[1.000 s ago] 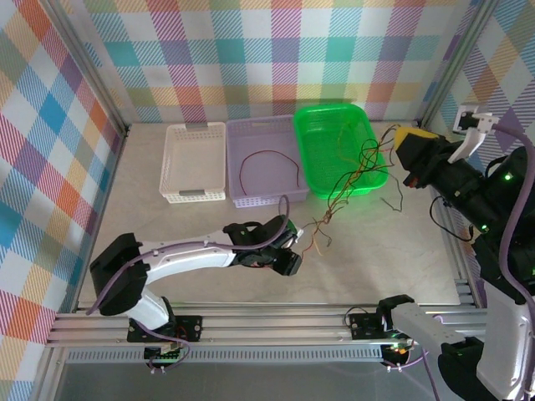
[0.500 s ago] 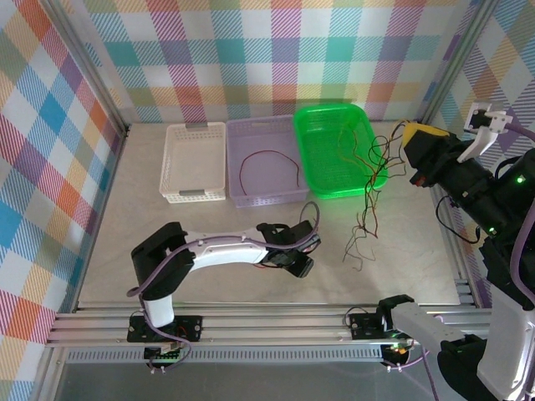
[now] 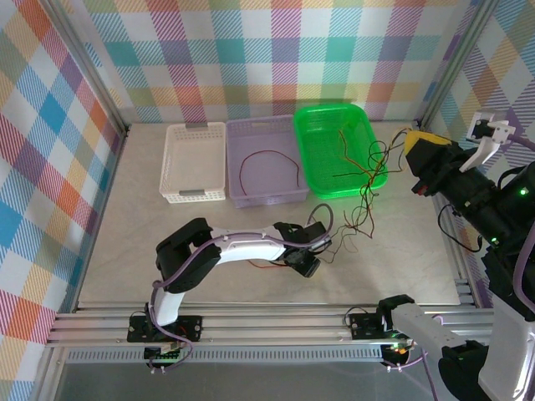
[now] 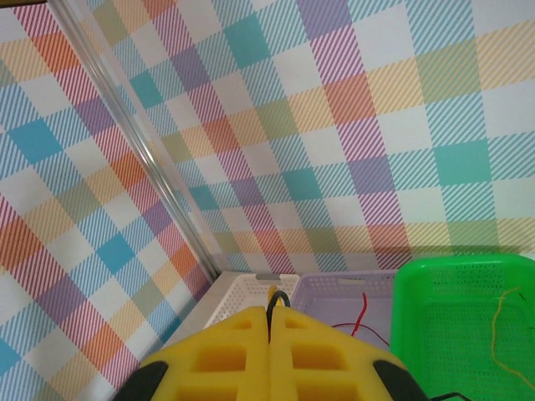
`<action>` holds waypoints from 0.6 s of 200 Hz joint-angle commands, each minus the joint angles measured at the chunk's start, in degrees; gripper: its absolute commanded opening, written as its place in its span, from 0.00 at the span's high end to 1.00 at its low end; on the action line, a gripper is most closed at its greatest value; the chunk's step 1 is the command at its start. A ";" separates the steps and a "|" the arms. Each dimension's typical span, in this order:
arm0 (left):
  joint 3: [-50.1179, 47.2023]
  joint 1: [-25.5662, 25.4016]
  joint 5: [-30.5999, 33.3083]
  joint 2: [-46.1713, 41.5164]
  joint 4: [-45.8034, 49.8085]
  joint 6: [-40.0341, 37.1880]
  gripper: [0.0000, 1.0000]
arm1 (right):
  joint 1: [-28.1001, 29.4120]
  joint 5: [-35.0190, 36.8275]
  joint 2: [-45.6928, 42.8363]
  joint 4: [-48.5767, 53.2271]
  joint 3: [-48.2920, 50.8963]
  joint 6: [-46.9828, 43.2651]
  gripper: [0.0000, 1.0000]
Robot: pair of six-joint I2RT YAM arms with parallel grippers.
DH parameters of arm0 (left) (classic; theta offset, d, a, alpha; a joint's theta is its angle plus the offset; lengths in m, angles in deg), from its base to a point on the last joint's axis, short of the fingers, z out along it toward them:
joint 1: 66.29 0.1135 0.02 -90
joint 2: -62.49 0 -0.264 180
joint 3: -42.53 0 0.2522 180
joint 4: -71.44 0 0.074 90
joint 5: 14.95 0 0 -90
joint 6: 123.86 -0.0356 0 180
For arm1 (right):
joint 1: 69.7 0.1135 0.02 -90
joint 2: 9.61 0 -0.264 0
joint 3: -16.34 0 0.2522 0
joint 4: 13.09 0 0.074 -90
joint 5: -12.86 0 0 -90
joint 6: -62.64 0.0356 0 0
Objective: Untangle the cables
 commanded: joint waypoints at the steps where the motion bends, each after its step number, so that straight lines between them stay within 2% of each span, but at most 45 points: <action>1: 1.70 -0.40 1.97 1.84 2.60 -0.57 0.36 | -0.14 -0.70 -0.84 -1.65 0.27 -0.79 1.00; 11: 1.80 -0.42 1.99 1.89 2.58 -0.64 0.43 | -0.15 -0.81 -1.01 -1.79 0.41 -0.61 1.00; 24: 1.98 -0.37 2.23 1.96 2.70 -0.71 0.61 | -0.13 -0.90 -1.16 -1.75 0.64 -0.52 1.00; 30: 1.98 -0.37 2.37 1.89 2.75 -0.78 0.65 | -0.15 -0.90 -1.36 -1.77 0.83 -0.52 1.00; 63: 2.20 -0.25 4.36 0.26 4.33 -1.64 0.83 | -0.14 -0.29 -2.79 -1.91 2.43 -0.42 1.00; 88: 1.94 -0.20 5.64 -4.15 6.20 -2.35 1.00 | -0.13 0.50 -4.43 -2.17 4.57 -0.33 1.00; 120: 1.01 -0.25 6.79 -13.15 8.37 -2.48 1.00 | -0.14 1.35 -6.75 -2.52 8.15 -0.24 1.00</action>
